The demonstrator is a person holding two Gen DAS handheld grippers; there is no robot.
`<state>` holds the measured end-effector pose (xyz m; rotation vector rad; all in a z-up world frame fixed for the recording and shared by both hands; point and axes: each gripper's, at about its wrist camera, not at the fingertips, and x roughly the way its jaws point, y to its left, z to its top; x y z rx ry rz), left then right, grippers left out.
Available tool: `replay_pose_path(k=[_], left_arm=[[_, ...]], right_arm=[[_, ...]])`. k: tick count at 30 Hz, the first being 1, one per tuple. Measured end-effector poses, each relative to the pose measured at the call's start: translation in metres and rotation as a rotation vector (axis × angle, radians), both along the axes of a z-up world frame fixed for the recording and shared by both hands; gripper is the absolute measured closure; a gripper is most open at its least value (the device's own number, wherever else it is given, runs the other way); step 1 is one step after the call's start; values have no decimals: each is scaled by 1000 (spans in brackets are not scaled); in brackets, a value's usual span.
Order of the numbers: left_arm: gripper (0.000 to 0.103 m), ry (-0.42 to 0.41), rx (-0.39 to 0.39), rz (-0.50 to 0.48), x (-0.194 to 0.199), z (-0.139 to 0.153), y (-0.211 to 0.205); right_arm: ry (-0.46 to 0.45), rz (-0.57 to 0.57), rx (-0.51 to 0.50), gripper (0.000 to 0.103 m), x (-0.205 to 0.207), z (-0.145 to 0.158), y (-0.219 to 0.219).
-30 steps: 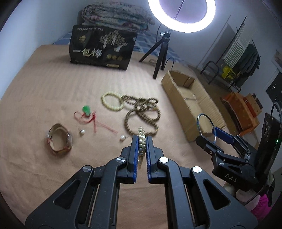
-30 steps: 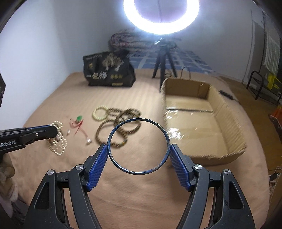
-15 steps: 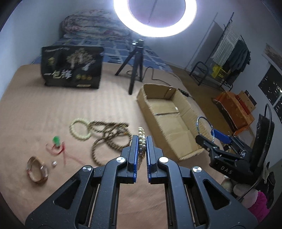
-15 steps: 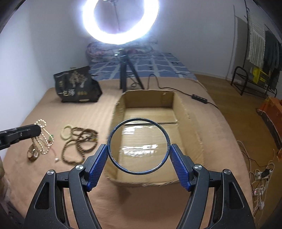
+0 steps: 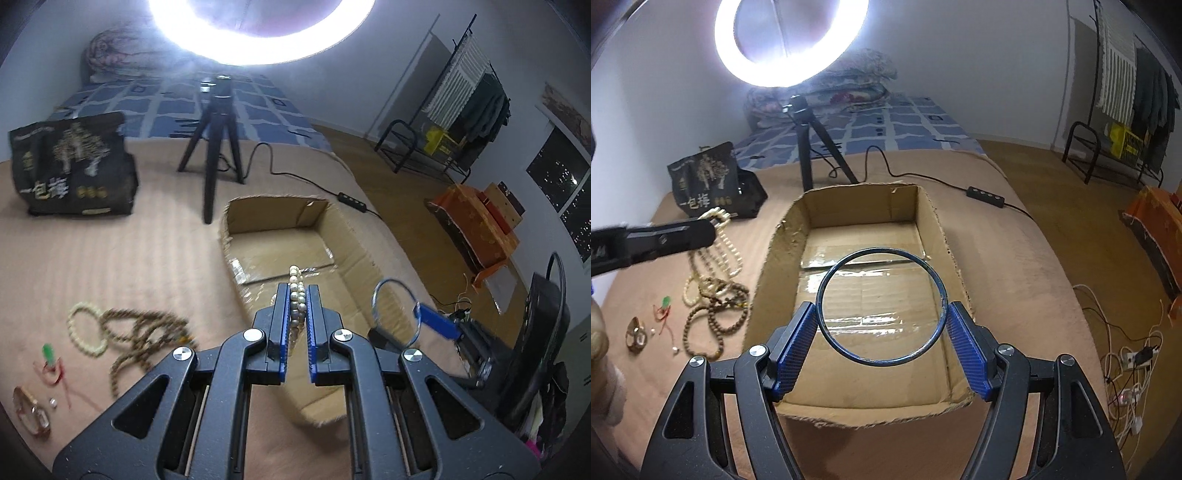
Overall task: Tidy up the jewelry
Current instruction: 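Carry both items over the cardboard box and open both tools to drop them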
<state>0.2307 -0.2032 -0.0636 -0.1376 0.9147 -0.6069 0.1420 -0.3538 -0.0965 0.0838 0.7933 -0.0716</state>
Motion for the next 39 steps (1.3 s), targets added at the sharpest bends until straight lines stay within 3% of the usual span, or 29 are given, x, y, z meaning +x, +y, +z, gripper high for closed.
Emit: replay_pose_path(k=[12, 24, 27, 39], left_arm=[[97, 12, 85, 5, 27, -21, -38], [97, 25, 109, 39, 36, -30, -29], [83, 20, 109, 45, 34, -29, -27], [82, 0, 103, 70, 22, -10, -5]], right_arm=[[22, -11, 31, 32, 10, -8, -15], [40, 19, 14, 31, 17, -12, -6], [47, 17, -7, 29, 16, -11, -3], [14, 13, -31, 28, 5, 10, 3]])
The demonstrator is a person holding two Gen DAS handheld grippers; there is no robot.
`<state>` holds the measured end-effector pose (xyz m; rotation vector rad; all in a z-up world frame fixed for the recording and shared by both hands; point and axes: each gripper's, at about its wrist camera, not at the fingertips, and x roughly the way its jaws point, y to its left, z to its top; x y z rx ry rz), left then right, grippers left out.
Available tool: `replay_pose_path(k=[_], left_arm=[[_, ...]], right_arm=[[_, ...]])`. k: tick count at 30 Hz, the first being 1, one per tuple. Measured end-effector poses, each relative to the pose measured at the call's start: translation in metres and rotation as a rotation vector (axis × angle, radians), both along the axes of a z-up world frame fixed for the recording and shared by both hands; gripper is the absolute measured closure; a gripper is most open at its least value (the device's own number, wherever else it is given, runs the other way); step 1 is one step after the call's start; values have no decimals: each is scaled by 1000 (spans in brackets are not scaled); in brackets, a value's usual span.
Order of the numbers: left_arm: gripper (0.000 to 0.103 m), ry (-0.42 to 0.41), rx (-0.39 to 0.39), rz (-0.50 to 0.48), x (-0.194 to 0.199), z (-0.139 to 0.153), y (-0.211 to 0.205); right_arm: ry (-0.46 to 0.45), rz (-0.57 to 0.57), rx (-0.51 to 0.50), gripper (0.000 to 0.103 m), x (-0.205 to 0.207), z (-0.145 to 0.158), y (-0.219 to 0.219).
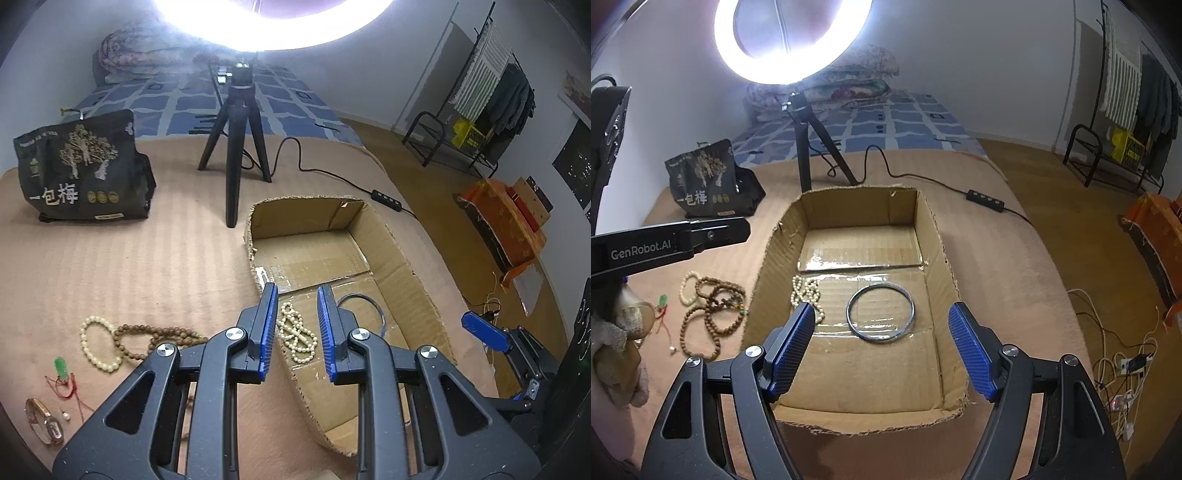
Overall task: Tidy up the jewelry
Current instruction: 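Carry both items over the cardboard box and open both tools to drop them, then grasp the leather watch with the left tool while the right tool grasps the wooden mala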
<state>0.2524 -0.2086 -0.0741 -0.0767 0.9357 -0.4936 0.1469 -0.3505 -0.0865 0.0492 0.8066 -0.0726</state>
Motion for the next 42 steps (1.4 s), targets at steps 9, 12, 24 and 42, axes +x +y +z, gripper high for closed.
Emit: replay_pose_path(k=[9, 12, 24, 42], left_arm=[[82, -53, 7, 16, -24, 29, 28], [82, -72, 15, 29, -32, 38, 41], [61, -164, 84, 113, -68, 64, 131], [61, -15, 133, 290, -84, 5, 278]], right_arm=[[-47, 14, -36, 28, -15, 23, 17], [-63, 19, -43, 28, -20, 30, 24], [-97, 97, -34, 23, -25, 42, 64], [39, 229, 134, 23, 15, 5, 150]])
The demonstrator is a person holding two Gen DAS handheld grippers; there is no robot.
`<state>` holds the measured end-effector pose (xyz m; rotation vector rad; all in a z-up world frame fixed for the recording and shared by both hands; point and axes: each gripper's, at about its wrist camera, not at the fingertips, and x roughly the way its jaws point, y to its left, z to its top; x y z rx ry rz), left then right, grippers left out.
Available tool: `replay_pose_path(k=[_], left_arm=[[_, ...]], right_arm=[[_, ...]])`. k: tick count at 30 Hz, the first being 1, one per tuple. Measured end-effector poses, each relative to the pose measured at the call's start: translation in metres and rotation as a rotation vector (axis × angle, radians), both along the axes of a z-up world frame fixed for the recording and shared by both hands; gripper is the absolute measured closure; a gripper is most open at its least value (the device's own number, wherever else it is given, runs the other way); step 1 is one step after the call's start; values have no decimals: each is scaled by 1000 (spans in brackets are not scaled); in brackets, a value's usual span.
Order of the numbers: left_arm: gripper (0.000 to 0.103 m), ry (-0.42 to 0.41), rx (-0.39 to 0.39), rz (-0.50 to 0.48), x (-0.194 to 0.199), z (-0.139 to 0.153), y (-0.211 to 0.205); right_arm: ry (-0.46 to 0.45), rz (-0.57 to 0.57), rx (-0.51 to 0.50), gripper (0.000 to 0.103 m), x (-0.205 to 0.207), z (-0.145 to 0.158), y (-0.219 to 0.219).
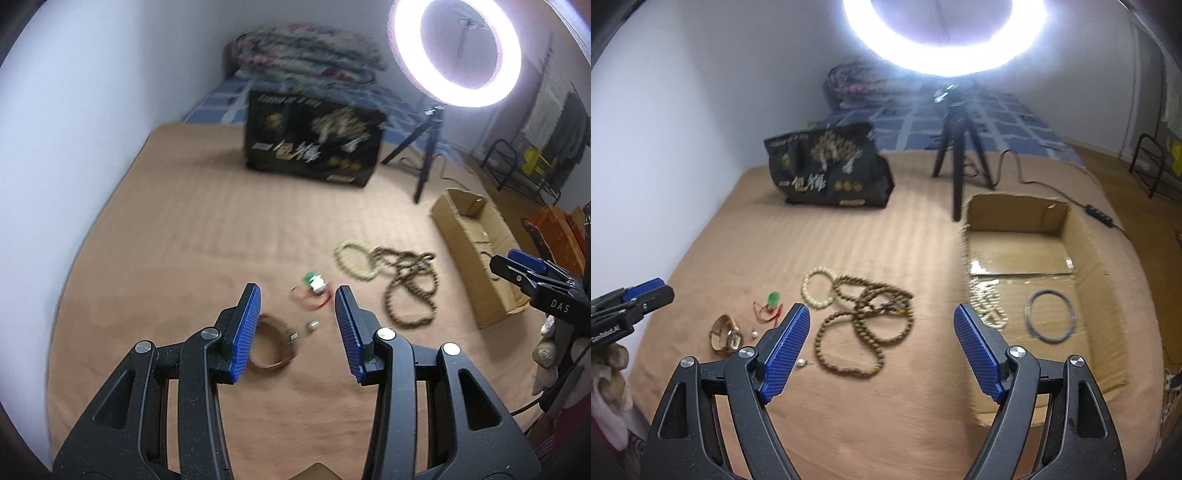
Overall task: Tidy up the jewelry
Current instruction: 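Grasp the leather watch with the left tool while the right tool grasps the wooden mala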
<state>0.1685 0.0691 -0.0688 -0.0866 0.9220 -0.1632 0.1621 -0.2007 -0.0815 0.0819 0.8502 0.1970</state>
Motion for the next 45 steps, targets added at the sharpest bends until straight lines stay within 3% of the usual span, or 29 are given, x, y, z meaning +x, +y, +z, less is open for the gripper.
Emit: replay_pose_path(k=[6, 13, 23, 37, 40, 41, 44, 45], left_arm=[[61, 116, -49, 77, 8, -46, 35], [61, 254, -96, 112, 18, -89, 49], [61, 283, -69, 84, 28, -104, 37], [61, 316, -53, 92, 39, -121, 27], [65, 311, -43, 93, 40, -121, 26], [66, 308, -36, 94, 39, -122, 27], [78, 300, -6, 95, 37, -121, 27], [83, 298, -1, 98, 37, -122, 27]], right_arm=[[78, 35, -32, 23, 19, -23, 24], [185, 42, -56, 23, 48, -54, 41], [264, -8, -76, 23, 72, -89, 51], [268, -43, -123, 23, 87, -110, 57], [257, -45, -130, 23, 89, -113, 59], [254, -46, -134, 24, 90, -113, 59], [245, -46, -160, 43, 89, -113, 61], [243, -37, -154, 53, 88, -112, 62]])
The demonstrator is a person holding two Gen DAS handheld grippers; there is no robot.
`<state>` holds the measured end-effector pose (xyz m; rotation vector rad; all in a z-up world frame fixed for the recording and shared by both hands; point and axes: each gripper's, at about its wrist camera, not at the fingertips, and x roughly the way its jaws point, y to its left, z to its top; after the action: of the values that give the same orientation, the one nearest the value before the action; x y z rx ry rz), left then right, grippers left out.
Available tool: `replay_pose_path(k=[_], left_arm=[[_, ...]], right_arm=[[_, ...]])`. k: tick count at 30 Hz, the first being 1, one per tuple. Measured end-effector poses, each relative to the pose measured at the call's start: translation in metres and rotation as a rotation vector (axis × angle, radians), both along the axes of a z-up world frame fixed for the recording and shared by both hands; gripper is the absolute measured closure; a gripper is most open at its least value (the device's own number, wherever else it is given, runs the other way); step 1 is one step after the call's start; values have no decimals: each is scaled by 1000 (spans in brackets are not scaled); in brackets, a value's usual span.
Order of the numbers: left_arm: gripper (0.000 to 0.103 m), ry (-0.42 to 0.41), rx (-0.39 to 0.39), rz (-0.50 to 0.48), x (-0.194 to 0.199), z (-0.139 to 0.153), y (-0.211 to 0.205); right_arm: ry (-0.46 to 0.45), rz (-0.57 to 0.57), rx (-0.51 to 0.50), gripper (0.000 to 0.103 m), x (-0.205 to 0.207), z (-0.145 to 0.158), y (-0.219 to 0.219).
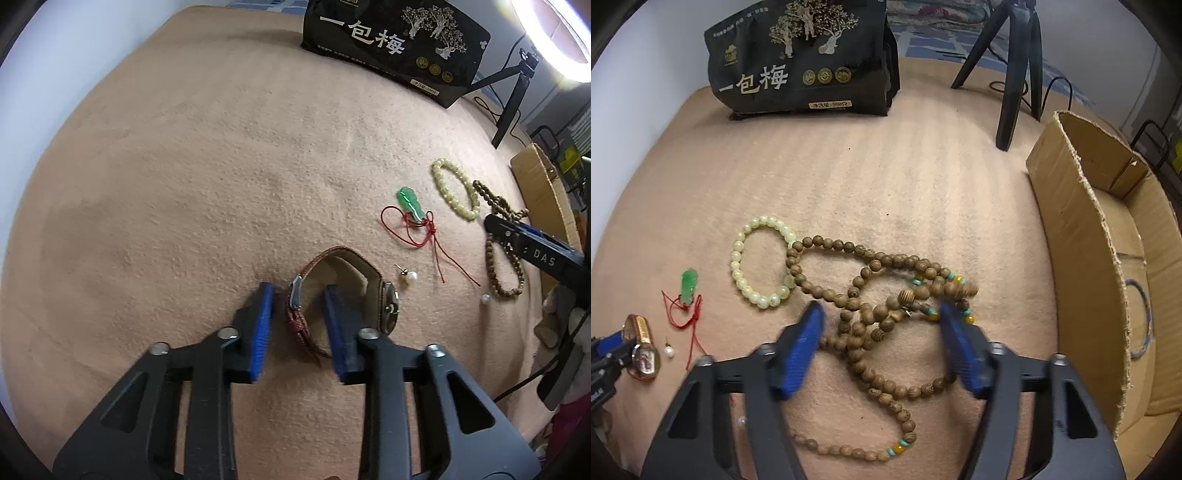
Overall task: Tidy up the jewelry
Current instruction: 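Grasp the leather watch with the left tool while the right tool grasps the wooden mala, then lift both items over the box and open both tools to release them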
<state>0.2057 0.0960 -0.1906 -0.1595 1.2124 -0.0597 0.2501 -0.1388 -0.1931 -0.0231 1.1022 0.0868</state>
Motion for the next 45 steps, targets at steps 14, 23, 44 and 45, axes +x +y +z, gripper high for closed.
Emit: replay_pose_path(k=[14, 23, 44, 45], left_arm=[[95, -40, 31, 13, -4, 16, -3], [95, -110, -4, 18, -18, 49, -5], [95, -246, -72, -69, -63, 120, -54], [95, -253, -73, -73, -65, 123, -56]], right_arm=[[-33, 39, 70, 97, -10, 19, -6], [-120, 31, 110, 97, -27, 65, -18], [-350, 48, 150, 97, -81, 170, -41], [-360, 46, 156, 97, -83, 175, -42]])
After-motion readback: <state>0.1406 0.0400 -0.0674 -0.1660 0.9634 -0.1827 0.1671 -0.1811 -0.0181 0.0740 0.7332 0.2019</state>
